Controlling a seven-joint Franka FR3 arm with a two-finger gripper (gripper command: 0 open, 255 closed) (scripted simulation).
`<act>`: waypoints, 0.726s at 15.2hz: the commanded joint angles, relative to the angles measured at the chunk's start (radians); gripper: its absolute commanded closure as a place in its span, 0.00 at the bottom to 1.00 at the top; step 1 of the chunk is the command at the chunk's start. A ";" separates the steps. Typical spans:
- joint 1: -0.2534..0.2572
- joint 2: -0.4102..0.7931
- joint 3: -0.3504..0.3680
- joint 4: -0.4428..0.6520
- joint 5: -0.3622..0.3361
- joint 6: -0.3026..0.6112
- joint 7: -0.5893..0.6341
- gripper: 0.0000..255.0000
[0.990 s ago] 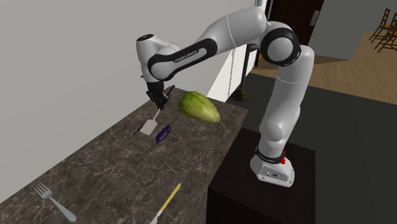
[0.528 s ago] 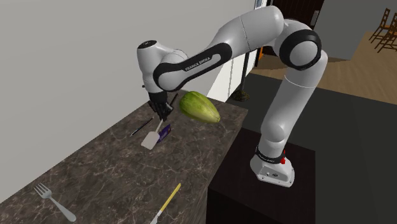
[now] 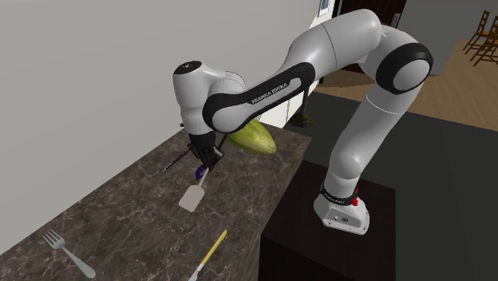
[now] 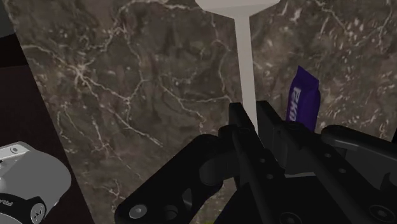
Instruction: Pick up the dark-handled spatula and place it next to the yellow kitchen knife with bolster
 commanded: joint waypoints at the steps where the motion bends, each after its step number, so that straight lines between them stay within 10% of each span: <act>1: 0.022 -0.016 0.024 -0.011 0.017 -0.002 0.038 1.00; 11: 0.017 0.046 0.049 -0.098 -0.016 0.136 0.071 1.00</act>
